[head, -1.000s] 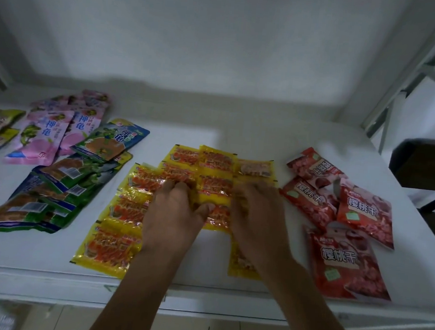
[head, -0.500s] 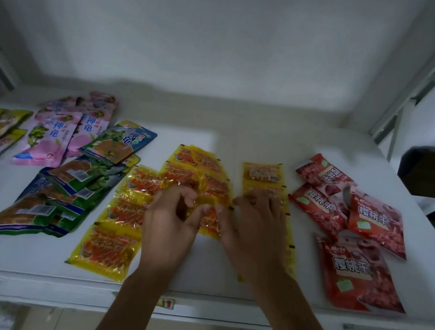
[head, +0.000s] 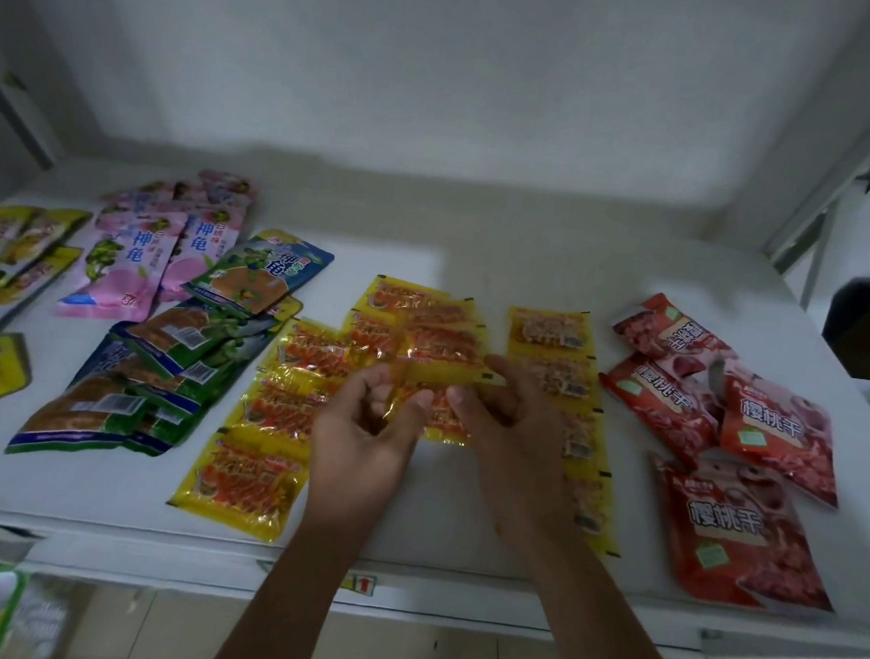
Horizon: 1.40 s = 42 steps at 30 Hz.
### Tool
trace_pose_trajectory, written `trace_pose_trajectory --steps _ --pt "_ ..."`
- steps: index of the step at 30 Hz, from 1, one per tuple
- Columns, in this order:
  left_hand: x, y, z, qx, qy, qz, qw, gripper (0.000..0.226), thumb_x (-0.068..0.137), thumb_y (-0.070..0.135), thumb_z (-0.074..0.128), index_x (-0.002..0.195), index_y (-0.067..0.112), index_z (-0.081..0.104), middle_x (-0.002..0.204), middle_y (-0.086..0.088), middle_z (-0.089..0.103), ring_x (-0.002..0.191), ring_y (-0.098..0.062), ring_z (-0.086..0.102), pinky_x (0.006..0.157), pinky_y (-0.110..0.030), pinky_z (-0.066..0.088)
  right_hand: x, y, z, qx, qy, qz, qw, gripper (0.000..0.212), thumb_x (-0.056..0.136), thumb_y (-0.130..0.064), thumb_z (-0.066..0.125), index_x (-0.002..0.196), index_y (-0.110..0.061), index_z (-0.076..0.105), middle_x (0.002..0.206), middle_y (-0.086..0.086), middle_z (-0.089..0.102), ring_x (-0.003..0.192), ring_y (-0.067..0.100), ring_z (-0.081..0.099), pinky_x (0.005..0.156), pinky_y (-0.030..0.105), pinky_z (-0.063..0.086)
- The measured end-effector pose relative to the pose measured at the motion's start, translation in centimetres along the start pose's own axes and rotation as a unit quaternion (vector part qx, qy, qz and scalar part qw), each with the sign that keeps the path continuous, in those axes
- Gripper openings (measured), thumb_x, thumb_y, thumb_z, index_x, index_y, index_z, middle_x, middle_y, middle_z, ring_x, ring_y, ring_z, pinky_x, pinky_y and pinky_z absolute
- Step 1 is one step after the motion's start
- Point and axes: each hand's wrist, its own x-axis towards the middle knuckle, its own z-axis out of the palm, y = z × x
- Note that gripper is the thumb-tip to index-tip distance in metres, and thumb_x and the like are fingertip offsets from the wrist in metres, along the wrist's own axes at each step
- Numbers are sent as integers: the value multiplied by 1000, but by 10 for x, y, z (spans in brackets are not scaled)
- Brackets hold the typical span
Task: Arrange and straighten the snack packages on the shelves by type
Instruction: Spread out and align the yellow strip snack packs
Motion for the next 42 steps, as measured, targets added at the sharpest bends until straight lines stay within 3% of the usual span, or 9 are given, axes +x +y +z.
trace_pose_trajectory --steps 6,8,14,20,25,28,32,38,42 --pt "1 -11 -4 76 -6 34 996 14 93 14 77 96 11 64 73 -18 51 66 -14 47 63 -33 44 0 2 0 -43 -14 -23 999 24 94 -19 77 116 -26 69 85 2 78 77 13 74 68 26 57" --pt "3 -13 -5 75 4 36 997 13 94 14 76 98 10 64 71 -7 50 68 -14 47 65 -34 43 0 2 -1 -82 -37 -15 996 9 96 -27 75 99 -19 75 78 0 77 69 15 75 64 30 58" --pt "4 -9 -2 79 -24 78 994 29 96 13 74 82 0 53 64 -10 40 60 -10 39 56 -30 36 3 6 -7 -103 -62 -10 993 23 102 -18 66 84 -5 70 62 -4 66 57 10 66 55 21 49" --pt "7 -12 -1 103 -67 64 990 46 97 20 73 71 16 35 63 -2 28 59 -17 33 54 -36 29 5 4 -7 -67 -65 13 996 16 102 -8 65 88 -8 73 63 -3 70 55 9 68 56 18 52" --pt "10 -6 -7 51 -83 42 994 47 90 38 73 68 22 35 67 -20 28 59 -37 38 58 -55 46 2 3 -6 -91 -72 -10 993 27 102 -20 68 83 0 68 63 12 69 49 9 62 49 19 47" --pt "7 -4 -7 38 -77 31 996 50 91 43 72 67 21 35 65 -15 25 58 -24 36 61 -64 53 1 3 -6 -98 -83 -12 992 29 105 -23 62 82 -6 70 61 4 71 48 7 59 47 19 45" --pt "4 -7 -4 35 -59 45 997 45 101 12 67 68 13 36 58 -13 32 51 -18 49 57 -47 52 3 6 -6 -99 -81 -20 992 29 104 -15 63 78 -5 67 56 0 65 49 9 63 51 20 47" --pt "6 -8 -5 50 -78 35 995 43 95 24 68 69 27 35 67 -1 25 63 -20 31 55 -55 41 4 5 -7 -84 -86 -1 993 23 100 -11 68 77 -11 65 54 -1 63 45 7 56 47 18 43" --pt "5 -5 -6 47 -82 46 995 48 98 22 70 68 24 33 65 2 24 62 -16 28 52 -41 32 1 4 -8 -73 -94 -1 993 31 103 -21 65 77 -5 70 61 8 70 46 11 56 46 24 42"
